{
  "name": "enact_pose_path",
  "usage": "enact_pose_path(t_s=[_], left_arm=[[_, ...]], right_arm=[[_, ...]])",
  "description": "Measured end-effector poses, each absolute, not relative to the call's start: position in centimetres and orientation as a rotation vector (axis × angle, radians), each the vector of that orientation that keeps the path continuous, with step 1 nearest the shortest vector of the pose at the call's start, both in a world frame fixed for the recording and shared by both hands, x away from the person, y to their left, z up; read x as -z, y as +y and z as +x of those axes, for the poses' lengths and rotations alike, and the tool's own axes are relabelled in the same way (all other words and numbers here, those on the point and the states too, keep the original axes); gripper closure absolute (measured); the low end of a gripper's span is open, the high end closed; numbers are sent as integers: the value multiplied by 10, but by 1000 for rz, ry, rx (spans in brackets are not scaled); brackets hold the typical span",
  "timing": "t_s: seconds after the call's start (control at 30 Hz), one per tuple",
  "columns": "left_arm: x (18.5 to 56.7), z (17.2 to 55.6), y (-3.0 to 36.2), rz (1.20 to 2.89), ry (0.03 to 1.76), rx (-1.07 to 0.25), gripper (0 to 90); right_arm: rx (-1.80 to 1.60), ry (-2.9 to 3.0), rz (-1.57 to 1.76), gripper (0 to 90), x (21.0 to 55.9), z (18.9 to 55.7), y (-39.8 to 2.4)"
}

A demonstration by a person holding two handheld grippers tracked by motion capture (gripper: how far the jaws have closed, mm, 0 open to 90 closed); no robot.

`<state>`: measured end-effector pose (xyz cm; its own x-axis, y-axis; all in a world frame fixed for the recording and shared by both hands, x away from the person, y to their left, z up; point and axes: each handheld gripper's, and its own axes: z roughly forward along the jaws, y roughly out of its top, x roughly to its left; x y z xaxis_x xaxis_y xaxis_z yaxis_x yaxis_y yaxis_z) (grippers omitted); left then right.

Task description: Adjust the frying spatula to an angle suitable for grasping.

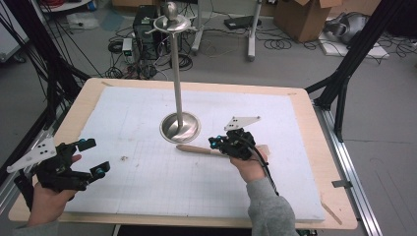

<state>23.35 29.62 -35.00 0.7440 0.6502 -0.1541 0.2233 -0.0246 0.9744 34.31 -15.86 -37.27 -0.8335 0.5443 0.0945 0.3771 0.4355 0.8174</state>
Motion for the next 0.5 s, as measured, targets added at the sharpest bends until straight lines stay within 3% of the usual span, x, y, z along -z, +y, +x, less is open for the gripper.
enact_pose_path(t_s=[0.5], left_arm=[[355,236,293,1608,727,-378,18]], right_arm=[[-1284,2536,902,894,393,355,-142]])
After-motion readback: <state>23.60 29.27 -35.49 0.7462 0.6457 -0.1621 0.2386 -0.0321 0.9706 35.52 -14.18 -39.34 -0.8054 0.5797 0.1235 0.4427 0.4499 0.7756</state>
